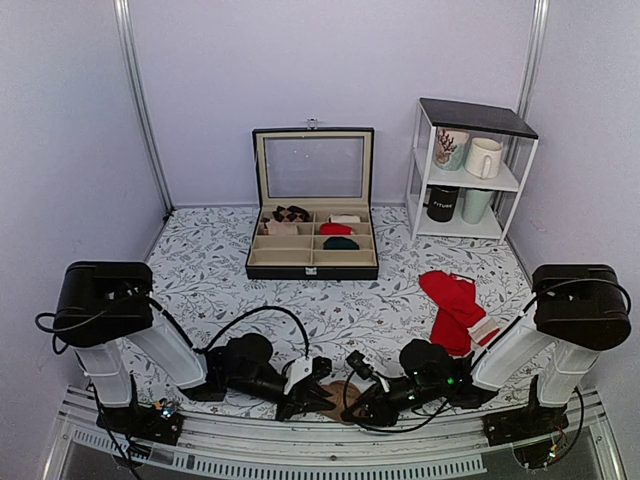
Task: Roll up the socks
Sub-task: Roll a pair of socks at the center of the board.
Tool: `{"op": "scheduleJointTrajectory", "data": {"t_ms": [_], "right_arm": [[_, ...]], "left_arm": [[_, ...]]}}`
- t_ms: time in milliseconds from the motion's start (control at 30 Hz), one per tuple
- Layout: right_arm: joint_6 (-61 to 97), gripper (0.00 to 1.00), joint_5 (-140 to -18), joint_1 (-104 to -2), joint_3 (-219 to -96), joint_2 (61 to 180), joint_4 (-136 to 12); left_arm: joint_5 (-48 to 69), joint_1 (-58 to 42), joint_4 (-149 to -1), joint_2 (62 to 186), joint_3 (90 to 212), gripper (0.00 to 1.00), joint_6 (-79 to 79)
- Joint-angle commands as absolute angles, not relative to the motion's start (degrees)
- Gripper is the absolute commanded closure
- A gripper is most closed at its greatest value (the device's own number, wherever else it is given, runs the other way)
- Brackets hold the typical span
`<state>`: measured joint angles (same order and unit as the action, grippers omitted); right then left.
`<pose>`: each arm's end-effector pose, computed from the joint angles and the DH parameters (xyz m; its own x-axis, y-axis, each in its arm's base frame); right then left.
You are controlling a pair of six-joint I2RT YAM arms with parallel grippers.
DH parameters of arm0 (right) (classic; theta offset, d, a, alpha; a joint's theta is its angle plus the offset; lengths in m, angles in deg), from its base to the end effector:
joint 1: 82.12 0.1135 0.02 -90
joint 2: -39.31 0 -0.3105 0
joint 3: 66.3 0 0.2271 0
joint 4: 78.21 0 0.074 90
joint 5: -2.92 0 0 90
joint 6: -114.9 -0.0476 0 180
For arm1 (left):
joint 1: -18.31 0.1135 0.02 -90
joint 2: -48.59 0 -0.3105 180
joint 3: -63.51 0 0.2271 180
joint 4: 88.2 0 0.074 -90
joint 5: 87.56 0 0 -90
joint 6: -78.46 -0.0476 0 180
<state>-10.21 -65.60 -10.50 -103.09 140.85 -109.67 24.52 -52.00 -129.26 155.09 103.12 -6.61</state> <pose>0.0711 0.2692 0.1474 -0.7050 -0.4244 -0.5682 -0.7018 0.3020 0.6452 0.0855 -0.2919 0.1509 -0.2310 0.4093 -0.8827 0.9702 0.0289 -0.2405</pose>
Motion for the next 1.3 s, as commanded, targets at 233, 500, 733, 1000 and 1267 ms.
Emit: {"op": "scheduleJointTrajectory", "data": {"t_ms": [233, 500, 733, 1000, 1267], "right_arm": [[-9.9, 0.82, -68.2, -11.8, -102.2, 144.7, -88.1], [-5.8, 0.6, -72.5, -13.1, -107.0, 141.2, -79.0], [0.7, 0.48, -82.8, -13.1, -107.3, 128.8, -74.5], [9.3, 0.44, -90.0, -11.7, -102.5, 110.5, -75.5], [15.8, 0.4, -92.2, -4.5, -100.6, 107.1, -79.7]], "left_arm": [[26.2, -53.2, -107.9, 156.2, 105.1, 1.0, -0.6], [25.4, -52.0, -91.8, 158.0, 110.3, 1.0, 6.4], [27.7, -49.3, -92.5, 158.6, 107.9, 1.0, 9.9], [29.0, -47.8, -91.9, 160.4, 108.9, 1.0, 10.3], [29.5, -47.2, -91.1, 160.7, 109.4, 1.0, 10.0]]}}
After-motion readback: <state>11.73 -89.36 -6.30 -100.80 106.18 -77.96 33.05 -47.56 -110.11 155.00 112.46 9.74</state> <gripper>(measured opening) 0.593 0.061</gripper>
